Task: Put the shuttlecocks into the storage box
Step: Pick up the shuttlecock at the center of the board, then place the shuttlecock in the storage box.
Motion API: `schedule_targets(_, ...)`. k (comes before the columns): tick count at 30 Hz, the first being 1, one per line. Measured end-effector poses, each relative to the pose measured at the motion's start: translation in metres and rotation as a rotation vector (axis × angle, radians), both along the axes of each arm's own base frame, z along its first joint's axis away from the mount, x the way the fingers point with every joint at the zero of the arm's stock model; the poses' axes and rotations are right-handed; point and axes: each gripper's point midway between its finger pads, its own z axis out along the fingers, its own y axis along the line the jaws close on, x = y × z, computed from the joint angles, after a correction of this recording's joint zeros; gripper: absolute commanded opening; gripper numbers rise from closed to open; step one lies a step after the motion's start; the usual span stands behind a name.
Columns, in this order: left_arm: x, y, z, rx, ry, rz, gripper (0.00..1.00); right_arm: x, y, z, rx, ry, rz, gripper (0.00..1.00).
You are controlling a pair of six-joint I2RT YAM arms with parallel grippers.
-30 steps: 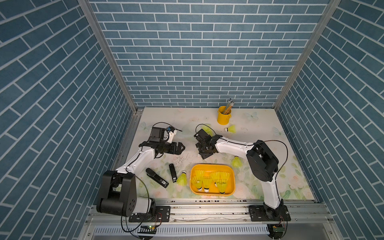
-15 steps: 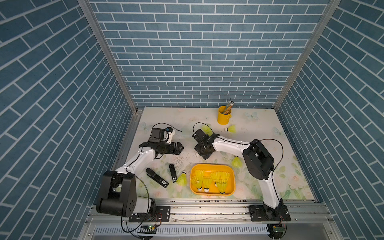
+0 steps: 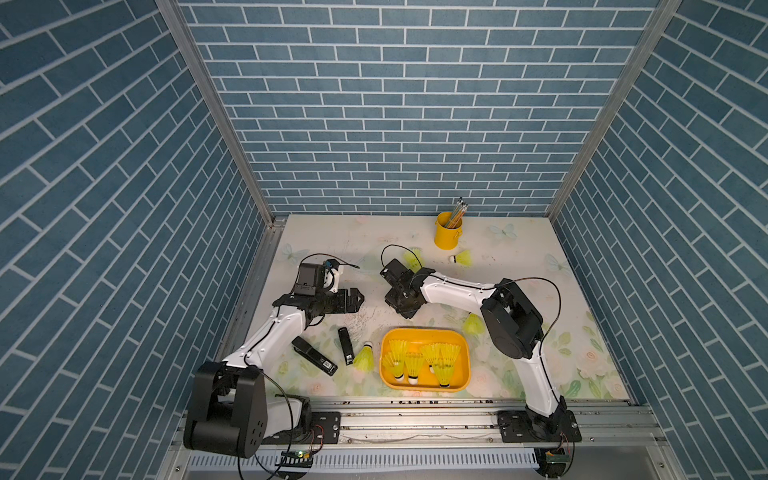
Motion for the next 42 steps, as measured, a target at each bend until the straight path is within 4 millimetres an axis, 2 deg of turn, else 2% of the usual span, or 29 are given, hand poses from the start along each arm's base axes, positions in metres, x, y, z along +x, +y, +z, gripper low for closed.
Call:
schedule_targets(4,0.0,0.0,-0.001,-0.001,0.002,0.003,0.95,0.0,0.0,-0.002,-0.003,0.001,0.002,0.24)
schedule_targets(8,-0.002,0.0,-0.004,-0.001,0.01,0.003,0.95,0.0,0.0,-0.002,-0.004,0.0,0.004,0.21)
schedule_targets(12,-0.002,0.0,-0.004,-0.004,0.011,0.004,0.95,0.0,0.0,-0.002,-0.008,-0.005,0.006,0.14)
schedule_targets(17,-0.003,-0.003,-0.003,-0.024,0.018,0.003,0.96,0.003,-0.004,0.0,-0.03,-0.037,0.022,0.13)
schedule_targets(20,-0.005,-0.006,-0.003,-0.048,0.027,-0.002,0.97,0.002,-0.015,0.004,-0.07,-0.08,0.046,0.13)
schedule_targets(22,-0.007,-0.008,-0.002,-0.067,0.037,-0.002,0.98,0.001,-0.025,0.016,-0.09,-0.12,0.069,0.12)
schedule_targets(24,-0.01,-0.01,0.001,-0.084,0.039,0.001,0.98,0.001,-0.033,0.036,-0.089,-0.174,0.099,0.11)
schedule_targets(26,-0.013,-0.012,0.01,-0.106,0.024,0.005,0.99,0.002,-0.037,0.065,-0.07,-0.244,0.135,0.1)
schedule_targets(29,-0.02,-0.019,0.036,-0.144,-0.042,0.002,1.0,-0.001,-0.044,0.118,-0.013,-0.372,0.206,0.09)
schedule_targets(31,-0.027,-0.029,0.056,-0.171,-0.089,-0.02,1.0,-0.008,-0.052,0.149,0.024,-0.451,0.26,0.08)
schedule_targets(34,-0.043,-0.051,0.074,-0.202,-0.125,-0.069,0.99,-0.028,-0.06,0.172,0.055,-0.518,0.346,0.06)
schedule_targets(36,-0.055,-0.064,0.079,-0.213,-0.124,-0.1,0.99,-0.046,-0.063,0.173,0.062,-0.528,0.409,0.06)
schedule_targets(42,-0.099,-0.094,0.08,-0.229,-0.098,-0.173,0.99,-0.114,-0.077,0.151,0.081,-0.499,0.579,0.06)
